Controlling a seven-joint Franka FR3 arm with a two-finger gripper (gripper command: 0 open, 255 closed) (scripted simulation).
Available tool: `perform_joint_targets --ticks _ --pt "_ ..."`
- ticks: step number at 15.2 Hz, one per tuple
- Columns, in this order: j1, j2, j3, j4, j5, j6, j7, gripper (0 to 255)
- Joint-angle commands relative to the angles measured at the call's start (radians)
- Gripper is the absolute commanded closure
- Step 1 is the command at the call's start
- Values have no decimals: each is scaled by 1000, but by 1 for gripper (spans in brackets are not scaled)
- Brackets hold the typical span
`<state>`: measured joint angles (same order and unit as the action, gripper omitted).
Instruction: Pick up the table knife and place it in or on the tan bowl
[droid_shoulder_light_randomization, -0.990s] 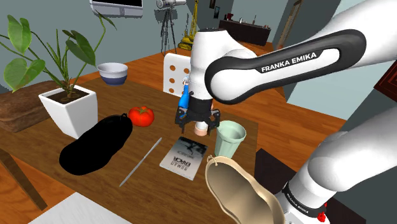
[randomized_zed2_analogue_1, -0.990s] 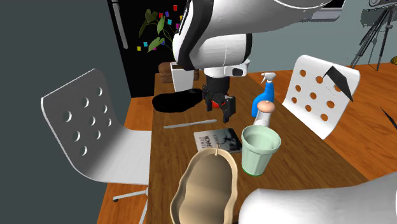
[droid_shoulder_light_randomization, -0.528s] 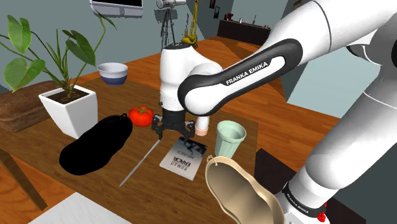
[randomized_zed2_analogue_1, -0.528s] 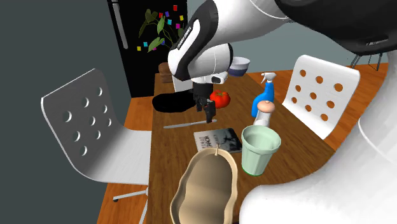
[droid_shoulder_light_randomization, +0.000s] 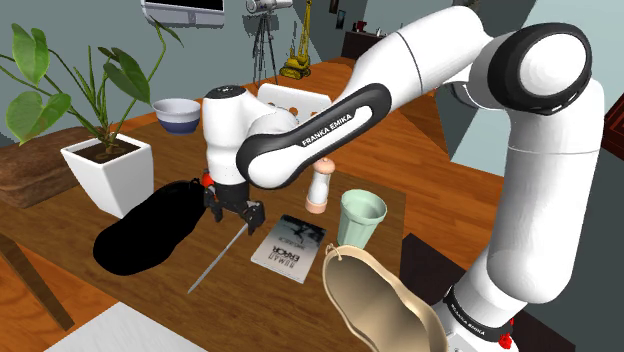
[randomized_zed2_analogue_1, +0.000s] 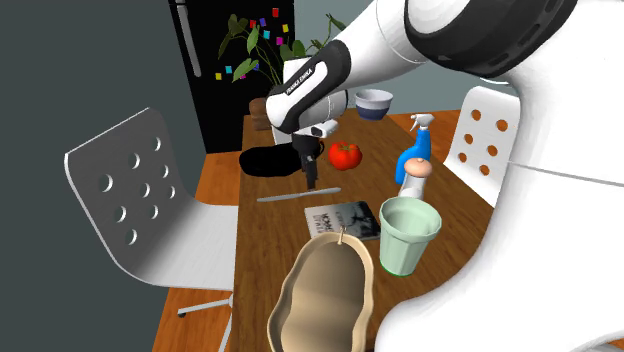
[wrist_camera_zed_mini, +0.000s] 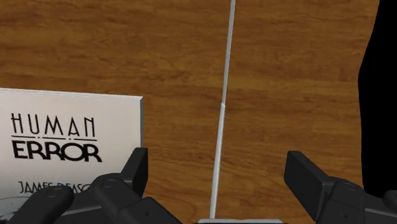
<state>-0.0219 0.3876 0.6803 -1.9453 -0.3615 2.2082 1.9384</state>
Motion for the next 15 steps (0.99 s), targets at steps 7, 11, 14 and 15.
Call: perform_joint_targets --ticks 7,11,14,15 --pt "44 98 -52 20 -75 62 66 0" --pt "46 103 -55 19 -79 67 69 0" --pt "46 103 -55 19 -79 67 69 0" --pt "46 103 -55 19 -79 67 69 0"
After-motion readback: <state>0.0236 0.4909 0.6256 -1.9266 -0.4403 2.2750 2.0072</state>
